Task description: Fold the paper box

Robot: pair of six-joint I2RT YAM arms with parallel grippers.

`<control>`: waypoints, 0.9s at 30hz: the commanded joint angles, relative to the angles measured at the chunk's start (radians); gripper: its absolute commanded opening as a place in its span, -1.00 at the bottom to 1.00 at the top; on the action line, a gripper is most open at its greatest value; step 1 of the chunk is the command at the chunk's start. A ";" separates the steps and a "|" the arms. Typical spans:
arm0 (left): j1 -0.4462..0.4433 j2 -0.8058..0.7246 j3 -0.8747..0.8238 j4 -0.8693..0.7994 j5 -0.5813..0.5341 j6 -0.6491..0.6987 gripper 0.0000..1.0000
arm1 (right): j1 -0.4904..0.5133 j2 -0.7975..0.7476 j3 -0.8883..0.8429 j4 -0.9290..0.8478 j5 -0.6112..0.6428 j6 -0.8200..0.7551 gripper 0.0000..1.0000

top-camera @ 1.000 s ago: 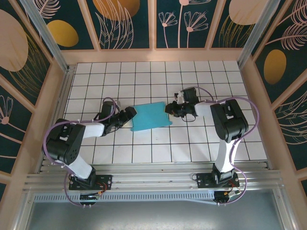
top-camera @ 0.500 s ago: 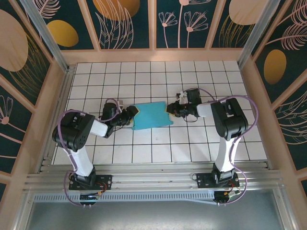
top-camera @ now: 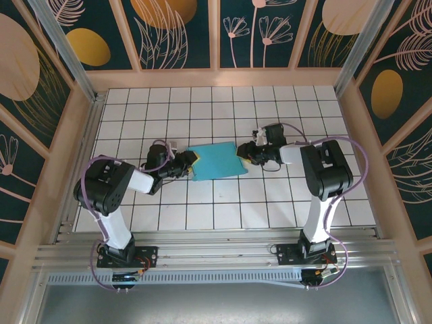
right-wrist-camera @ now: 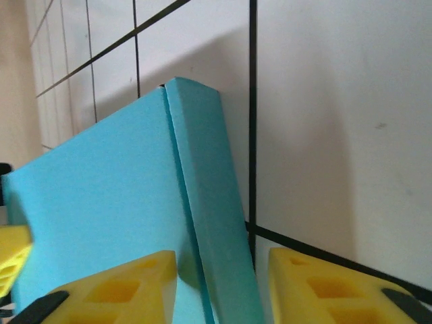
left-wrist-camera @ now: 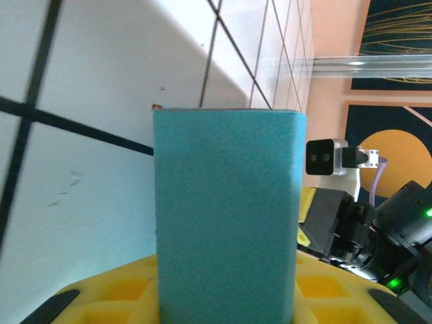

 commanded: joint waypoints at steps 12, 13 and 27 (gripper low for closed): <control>-0.005 -0.188 0.093 -0.354 -0.071 0.040 -0.30 | 0.105 -0.416 -0.068 0.122 0.152 -0.309 0.48; -0.004 -0.194 0.098 -0.363 -0.071 0.041 -0.30 | 0.133 -0.439 -0.078 0.137 0.197 -0.371 0.48; -0.005 -0.233 0.138 -0.456 -0.098 0.066 -0.36 | 0.452 -0.554 -0.455 0.515 0.327 -1.279 0.88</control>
